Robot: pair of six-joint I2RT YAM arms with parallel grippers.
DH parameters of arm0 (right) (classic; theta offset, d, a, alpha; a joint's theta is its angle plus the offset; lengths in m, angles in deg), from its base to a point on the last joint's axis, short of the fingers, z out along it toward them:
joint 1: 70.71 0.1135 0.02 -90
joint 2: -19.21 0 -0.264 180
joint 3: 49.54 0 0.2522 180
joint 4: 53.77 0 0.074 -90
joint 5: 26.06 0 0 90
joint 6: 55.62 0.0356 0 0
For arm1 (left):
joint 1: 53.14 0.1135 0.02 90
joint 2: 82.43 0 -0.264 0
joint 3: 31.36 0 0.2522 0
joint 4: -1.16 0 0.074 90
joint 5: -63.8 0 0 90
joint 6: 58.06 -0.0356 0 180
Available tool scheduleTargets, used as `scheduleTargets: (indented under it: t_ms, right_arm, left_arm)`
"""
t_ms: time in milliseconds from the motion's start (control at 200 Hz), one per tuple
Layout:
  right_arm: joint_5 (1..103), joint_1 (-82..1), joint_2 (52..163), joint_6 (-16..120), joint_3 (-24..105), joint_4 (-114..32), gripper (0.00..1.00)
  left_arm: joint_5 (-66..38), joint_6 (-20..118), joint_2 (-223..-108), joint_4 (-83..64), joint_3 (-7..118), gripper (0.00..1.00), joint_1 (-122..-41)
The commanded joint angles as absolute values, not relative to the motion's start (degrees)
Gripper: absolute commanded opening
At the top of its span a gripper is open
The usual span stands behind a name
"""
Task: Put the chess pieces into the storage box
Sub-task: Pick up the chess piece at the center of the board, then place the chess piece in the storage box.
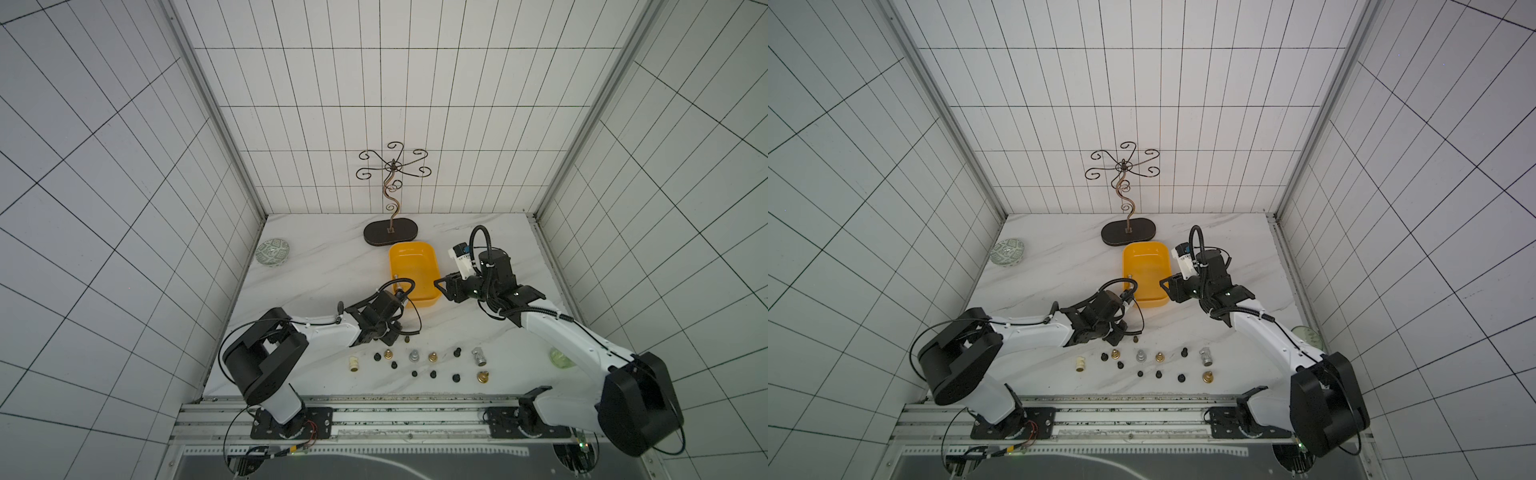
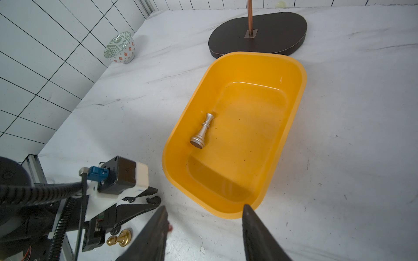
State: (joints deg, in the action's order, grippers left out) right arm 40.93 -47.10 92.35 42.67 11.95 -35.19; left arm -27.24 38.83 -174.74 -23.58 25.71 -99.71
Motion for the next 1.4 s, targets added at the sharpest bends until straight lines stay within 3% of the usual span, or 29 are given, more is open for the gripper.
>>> scheduleTargets:
  t_ms: [0, 185, 790, 960, 1184, 1399]
  right_arm:
    - [40.68, -47.42, 92.6, 42.9, 9.49, -36.05, 0.53]
    - [40.7, -47.42, 92.27, 43.08, 9.14, -36.03, 0.52]
    - [40.95, -47.63, 91.55, 42.6, 10.28, -35.23, 0.51]
    - [41.19, -47.73, 90.81, 42.29, 10.2, -34.78, 0.51]
    - [42.12, -47.95, 88.45, 42.03, 9.24, -33.53, 0.51]
    - [42.41, -48.38, 87.3, 41.94, 8.29, -33.15, 0.51]
  left_arm:
    - [-27.59, 38.08, -174.88, -22.02, 26.42, 0.17, -100.12]
    - [-27.98, 37.74, -173.95, -22.19, 26.16, 0.09, -100.19]
    - [-28.25, 36.04, -160.79, -27.72, 34.61, 0.1, -100.26]
    - [-29.72, 33.25, -166.92, -26.6, 41.32, 0.11, -99.89]
    - [-28.19, 34.67, -182.93, -37.5, 56.55, 0.09, -96.81]
    - [-26.99, 36.77, -191.11, -41.68, 63.43, 0.08, -94.49]
